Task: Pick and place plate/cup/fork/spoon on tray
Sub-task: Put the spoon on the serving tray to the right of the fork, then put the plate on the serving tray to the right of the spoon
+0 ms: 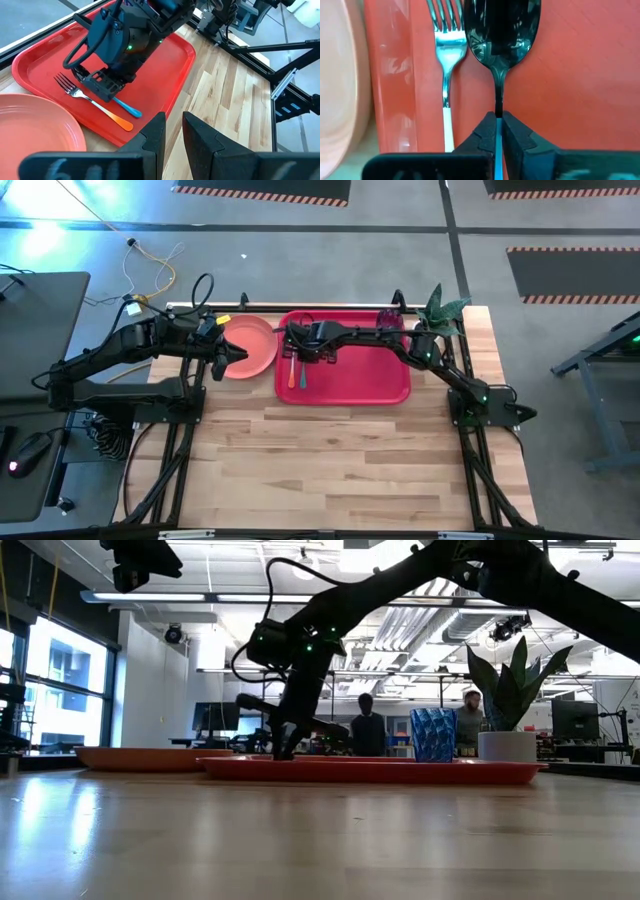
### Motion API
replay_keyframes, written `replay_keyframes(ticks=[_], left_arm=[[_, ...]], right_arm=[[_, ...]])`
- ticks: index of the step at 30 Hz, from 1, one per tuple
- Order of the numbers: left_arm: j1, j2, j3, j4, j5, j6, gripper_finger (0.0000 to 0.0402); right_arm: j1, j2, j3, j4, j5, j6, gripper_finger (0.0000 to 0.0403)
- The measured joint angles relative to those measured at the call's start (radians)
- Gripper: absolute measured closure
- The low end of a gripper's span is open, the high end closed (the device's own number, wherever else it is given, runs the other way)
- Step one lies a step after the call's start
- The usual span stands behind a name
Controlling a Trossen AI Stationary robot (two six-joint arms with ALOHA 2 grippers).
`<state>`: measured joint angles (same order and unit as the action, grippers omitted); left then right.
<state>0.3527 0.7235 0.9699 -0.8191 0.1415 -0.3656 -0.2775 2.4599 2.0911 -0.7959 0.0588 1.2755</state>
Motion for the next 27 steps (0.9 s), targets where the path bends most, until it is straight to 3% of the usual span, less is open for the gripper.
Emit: replay_keyframes(ticks=[27], left_arm=[[0.000, 0.000, 0.000, 0.000, 0.000, 0.001, 0.0346]], right_arm=[[0.000, 0.000, 0.000, 0.003, 0.017, 0.004, 0.0345]])
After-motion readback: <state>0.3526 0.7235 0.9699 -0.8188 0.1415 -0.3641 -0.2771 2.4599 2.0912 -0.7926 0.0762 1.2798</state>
